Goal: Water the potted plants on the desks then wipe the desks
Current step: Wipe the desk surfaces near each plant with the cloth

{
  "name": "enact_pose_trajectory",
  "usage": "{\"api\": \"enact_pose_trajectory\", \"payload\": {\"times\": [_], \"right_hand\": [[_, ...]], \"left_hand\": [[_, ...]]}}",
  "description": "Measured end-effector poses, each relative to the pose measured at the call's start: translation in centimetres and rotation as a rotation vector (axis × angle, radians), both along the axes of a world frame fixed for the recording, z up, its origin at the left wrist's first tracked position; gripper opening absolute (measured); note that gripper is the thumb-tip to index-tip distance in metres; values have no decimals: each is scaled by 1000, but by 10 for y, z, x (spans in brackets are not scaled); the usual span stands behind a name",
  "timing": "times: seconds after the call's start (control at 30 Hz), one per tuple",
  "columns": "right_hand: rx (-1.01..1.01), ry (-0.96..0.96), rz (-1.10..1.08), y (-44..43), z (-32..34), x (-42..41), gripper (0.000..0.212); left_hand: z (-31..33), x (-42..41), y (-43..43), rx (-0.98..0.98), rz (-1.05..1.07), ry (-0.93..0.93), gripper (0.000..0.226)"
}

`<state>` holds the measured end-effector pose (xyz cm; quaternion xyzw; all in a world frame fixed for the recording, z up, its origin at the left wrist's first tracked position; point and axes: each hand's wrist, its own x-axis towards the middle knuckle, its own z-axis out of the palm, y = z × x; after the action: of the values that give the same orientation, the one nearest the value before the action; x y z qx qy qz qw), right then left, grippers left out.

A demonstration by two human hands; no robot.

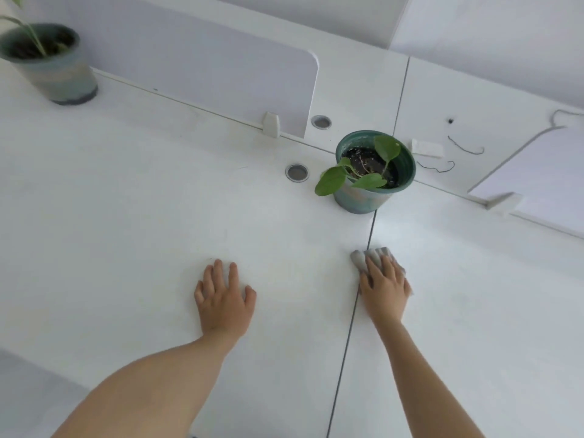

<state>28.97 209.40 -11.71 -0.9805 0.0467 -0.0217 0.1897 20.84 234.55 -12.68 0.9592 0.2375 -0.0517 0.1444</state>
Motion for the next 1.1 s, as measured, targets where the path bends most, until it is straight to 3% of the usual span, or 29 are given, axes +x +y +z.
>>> {"api": "enact_pose_trajectory", "payload": {"times": [0.23, 0.3, 0.37, 0.43, 0.57, 0.67, 0.87, 1.0, 1.1], "right_hand": [[5, -79, 92, 19, 9, -108, 38], [89, 31, 107, 21, 15, -121, 40], [328, 226, 71, 28, 21, -131, 41], [553, 281, 54, 41, 33, -144, 39], [673, 393, 205, 86, 49, -175, 28], [727, 516, 363, 130, 59, -200, 23], [517, 630, 738, 216, 64, -254, 17], [405, 681, 837, 281, 59, -298, 19], [358, 681, 877, 328, 61, -330, 34]], "left_hand": [[8, -3, 5, -115, 8, -18, 54], [18, -4, 15, -346, 45, -27, 49], [39, -20, 29, -753, 158, -115, 38], [62, -59, 40, -965, 239, -217, 27], [73, -163, 52, -929, 410, -360, 15], [59, -235, 59, -889, 639, -310, 23], [39, -323, 89, -942, 903, -236, 20], [52, -355, 149, -902, 904, -328, 19], [64, -381, 200, -876, 924, -437, 20]]}}
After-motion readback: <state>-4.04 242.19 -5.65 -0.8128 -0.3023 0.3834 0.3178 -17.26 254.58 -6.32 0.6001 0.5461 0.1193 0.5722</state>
